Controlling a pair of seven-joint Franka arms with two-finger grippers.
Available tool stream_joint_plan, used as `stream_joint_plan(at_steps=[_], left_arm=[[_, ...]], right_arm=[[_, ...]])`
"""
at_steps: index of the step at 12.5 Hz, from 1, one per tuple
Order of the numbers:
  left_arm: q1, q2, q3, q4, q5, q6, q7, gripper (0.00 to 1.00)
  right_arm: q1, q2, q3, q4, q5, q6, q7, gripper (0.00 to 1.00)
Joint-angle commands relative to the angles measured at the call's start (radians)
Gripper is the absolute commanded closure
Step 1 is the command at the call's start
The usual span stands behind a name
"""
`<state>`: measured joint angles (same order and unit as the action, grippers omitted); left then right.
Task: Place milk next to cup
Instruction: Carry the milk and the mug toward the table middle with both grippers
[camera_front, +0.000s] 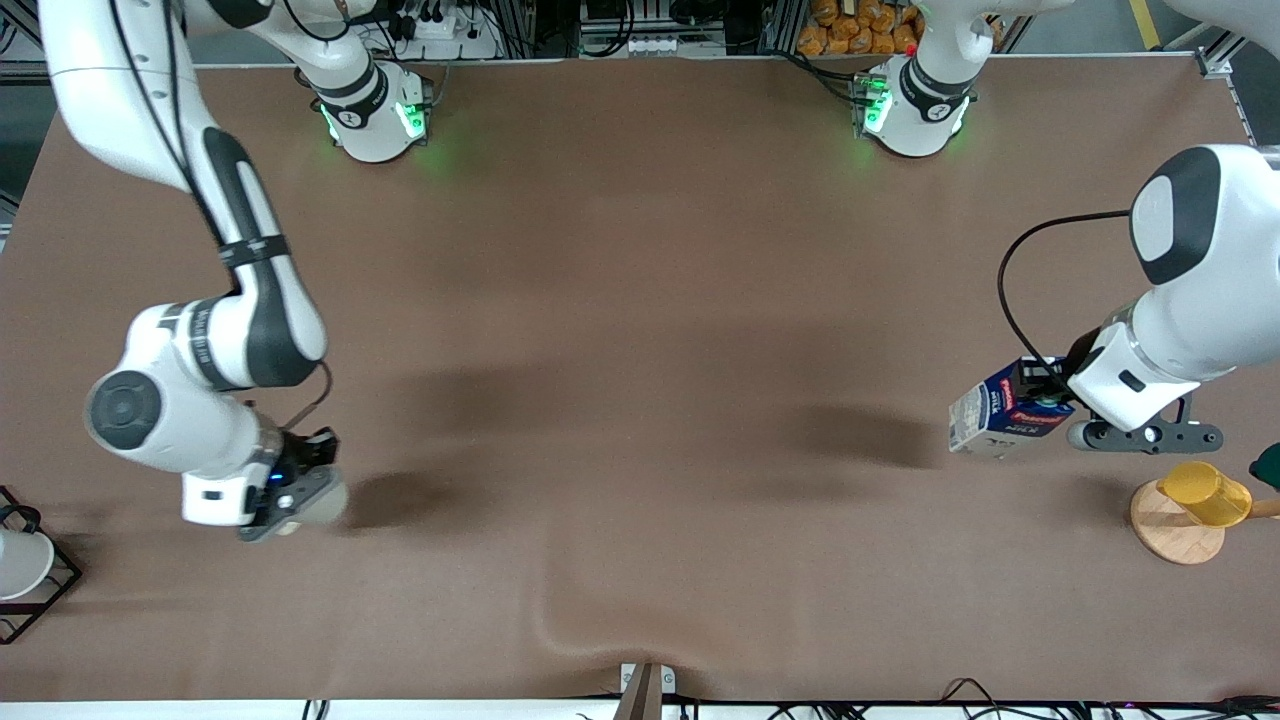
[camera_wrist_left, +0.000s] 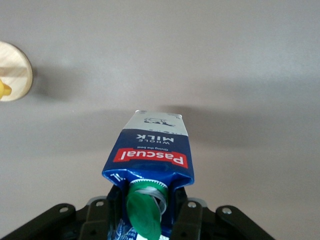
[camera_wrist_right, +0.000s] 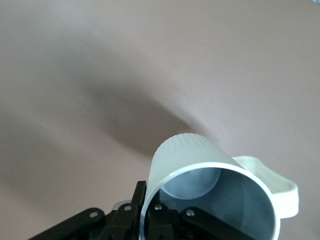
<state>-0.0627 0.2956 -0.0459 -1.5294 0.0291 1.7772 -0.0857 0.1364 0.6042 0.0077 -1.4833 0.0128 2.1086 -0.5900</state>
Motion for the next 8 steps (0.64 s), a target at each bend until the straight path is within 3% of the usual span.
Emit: stream_joint_plan(at_steps=[1,5,8], left_arm=[[0.000,-0.029,-0.031,0.018,0.006,-0.057,-0.071,0.60],[0.001,-0.049,-0.097,0.018,0.006,-0.094,-0.187,0.60],[0.001,-0.053,-0.144,0.018,0.005,-0.104,-0.273,0.60]], right_arm=[[0.067,-0.003,0.000,0.012,0.001,-0.007,0.167,1.00],[0.296,0.014,-0.002,0.044,-0.005,0.004,0.505,1.00],[0.387,0.057,-0.002,0.100,-0.005,0.010,0.644,1.00]])
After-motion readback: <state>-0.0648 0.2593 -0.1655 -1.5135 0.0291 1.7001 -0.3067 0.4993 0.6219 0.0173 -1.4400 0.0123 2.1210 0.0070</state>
